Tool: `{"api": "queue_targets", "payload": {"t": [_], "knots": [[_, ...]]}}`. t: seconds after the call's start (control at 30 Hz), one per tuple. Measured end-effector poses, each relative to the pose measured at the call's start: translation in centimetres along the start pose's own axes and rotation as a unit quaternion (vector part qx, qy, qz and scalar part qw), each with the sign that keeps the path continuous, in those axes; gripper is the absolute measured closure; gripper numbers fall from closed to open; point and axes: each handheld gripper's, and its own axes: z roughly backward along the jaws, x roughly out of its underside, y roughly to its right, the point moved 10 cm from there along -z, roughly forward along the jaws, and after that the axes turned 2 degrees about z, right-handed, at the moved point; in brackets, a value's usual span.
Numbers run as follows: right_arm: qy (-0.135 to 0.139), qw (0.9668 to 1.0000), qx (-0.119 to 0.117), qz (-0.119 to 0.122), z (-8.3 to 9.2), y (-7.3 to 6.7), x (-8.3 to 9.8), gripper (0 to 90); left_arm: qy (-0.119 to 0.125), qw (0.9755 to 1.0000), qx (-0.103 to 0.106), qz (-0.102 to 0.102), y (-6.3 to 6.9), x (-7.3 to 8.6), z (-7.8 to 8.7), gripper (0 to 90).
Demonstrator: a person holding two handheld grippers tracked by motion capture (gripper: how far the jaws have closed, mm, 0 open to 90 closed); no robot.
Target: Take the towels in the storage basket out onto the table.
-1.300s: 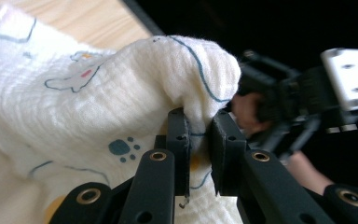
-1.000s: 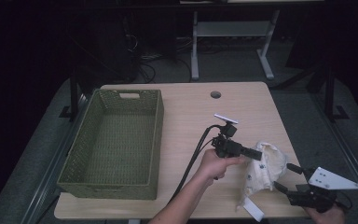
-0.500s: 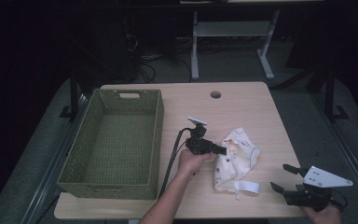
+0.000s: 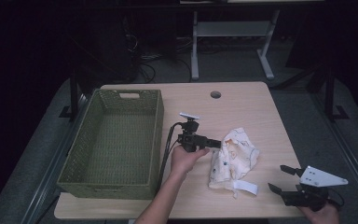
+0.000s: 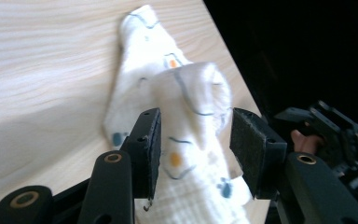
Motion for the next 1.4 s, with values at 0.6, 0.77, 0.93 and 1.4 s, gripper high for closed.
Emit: {"api": "queue_targets", "payload": {"t": [0.6,0.77,0.93,1.4], "knots": [[-0.021,0.9989,-0.042,-0.005,-1.3,-0.9,0.0,30.9,-0.061,0.9937,0.077,-0.054,6.3,3.6,-3.7,59.0],[-0.028,0.9972,-0.069,0.000,-2.3,-1.2,-0.7,37.6,-0.083,0.9901,0.091,-0.066,7.4,5.6,-4.4,58.8],[-0.030,0.9971,-0.069,-0.008,-2.8,-0.6,-1.0,38.0,-0.100,0.9900,0.071,-0.070,6.5,7.1,-5.1,58.5],[-0.034,0.9960,-0.083,0.001,-4.4,-1.0,-2.4,37.9,-0.069,0.9947,-0.024,-0.072,1.7,6.5,-2.7,50.7]]}}
